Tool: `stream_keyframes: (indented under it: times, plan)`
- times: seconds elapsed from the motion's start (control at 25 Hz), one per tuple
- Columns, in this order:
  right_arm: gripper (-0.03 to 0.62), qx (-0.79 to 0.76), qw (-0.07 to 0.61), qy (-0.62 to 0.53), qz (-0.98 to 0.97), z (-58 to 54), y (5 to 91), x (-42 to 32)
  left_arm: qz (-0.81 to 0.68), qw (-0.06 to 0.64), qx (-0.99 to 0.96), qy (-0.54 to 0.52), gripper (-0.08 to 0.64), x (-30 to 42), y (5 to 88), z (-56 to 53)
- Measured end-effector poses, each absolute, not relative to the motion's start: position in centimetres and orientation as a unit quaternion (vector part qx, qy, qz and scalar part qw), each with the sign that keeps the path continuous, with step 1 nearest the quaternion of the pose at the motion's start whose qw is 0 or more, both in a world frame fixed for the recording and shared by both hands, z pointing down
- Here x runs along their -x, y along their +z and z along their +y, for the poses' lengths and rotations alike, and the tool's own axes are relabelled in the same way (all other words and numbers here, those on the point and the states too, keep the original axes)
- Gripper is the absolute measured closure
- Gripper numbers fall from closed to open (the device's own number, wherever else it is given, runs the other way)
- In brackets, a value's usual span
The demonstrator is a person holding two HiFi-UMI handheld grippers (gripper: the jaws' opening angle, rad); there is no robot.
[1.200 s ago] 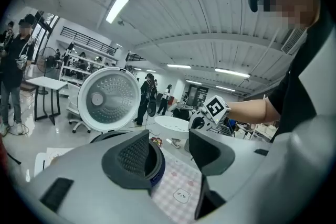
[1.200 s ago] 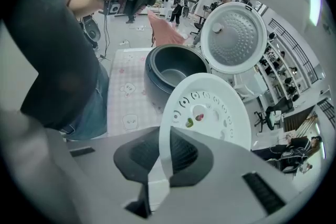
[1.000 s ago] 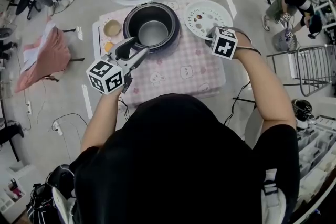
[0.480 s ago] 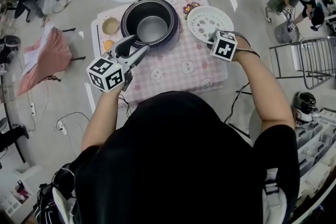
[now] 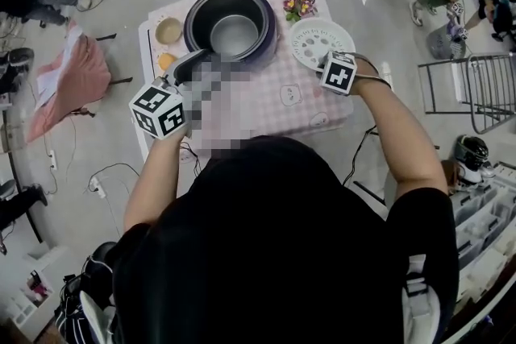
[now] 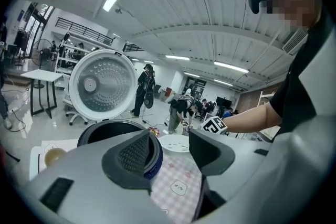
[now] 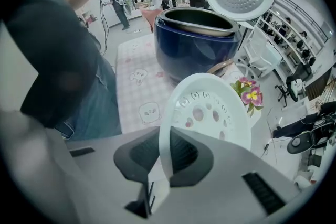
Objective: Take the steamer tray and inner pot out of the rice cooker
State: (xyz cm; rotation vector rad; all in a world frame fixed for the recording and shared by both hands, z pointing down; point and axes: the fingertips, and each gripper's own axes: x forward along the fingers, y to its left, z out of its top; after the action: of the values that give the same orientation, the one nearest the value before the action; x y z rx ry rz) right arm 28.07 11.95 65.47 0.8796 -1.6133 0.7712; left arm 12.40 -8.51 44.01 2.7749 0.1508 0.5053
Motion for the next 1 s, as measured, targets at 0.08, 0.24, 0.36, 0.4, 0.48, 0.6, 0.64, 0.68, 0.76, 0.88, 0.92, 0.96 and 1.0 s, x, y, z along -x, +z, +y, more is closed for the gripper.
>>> stream_keyframes:
  times: [0.08,0.24,0.36,0.4,0.48,0.6,0.64,0.68,0.76,0.88,0.92,0.96,1.0]
  plan:
    - [0.557,-0.368,0.541,0.331,-0.68,12.1,66.5,-27.9,0.051,0.161,-0.969,0.179,0.302,-12.3,44.2,-8.7]
    - [0.557,-0.361,0.536,0.341,-0.683,12.3,68.8,-27.3,0.048,0.165,-0.968,0.183,0.302,-12.5,44.6,-9.0]
    - [0.557,-0.357,0.534,0.347,-0.683,12.6,70.1,-27.0,0.049,0.17,-0.966,0.186,0.302,-12.5,45.0,-8.9]
    - [0.557,-0.359,0.533,0.346,-0.684,12.7,70.5,-27.0,0.048,0.171,-0.966,0.189,0.302,-12.5,45.2,-8.9]
    - [0.557,-0.363,0.531,0.344,-0.684,12.7,71.4,-26.9,0.048,0.173,-0.964,0.194,0.302,-12.4,45.8,-8.9]
    - [0.557,-0.363,0.529,0.347,-0.684,13.1,73.0,-26.7,0.045,0.176,-0.963,0.201,0.302,-12.3,46.4,-9.0]
    - [0.557,-0.363,0.528,0.349,-0.684,13.3,73.4,-26.6,0.044,0.176,-0.962,0.203,0.302,-12.2,46.5,-9.0]
    - [0.557,-0.363,0.528,0.351,-0.683,13.4,73.8,-26.5,0.042,0.177,-0.962,0.203,0.302,-12.0,46.6,-9.1]
    - [0.558,-0.367,0.529,0.348,-0.682,13.6,74.5,-26.4,0.038,0.179,-0.962,0.203,0.302,-11.8,46.9,-9.3]
    - [0.558,-0.373,0.53,0.34,-0.681,13.5,75.0,-26.1,0.036,0.183,-0.961,0.205,0.302,-11.6,47.2,-9.5]
    - [0.558,-0.373,0.532,0.339,-0.68,13.6,75.2,-26.0,0.035,0.184,-0.961,0.205,0.302,-11.6,47.2,-9.5]
    - [0.557,-0.373,0.533,0.339,-0.68,13.6,75.5,-25.9,0.035,0.185,-0.96,0.206,0.302,-11.6,47.3,-9.4]
    - [0.557,-0.372,0.535,0.339,-0.679,13.8,75.8,-25.8,0.034,0.187,-0.96,0.207,0.302,-11.7,47.4,-9.4]
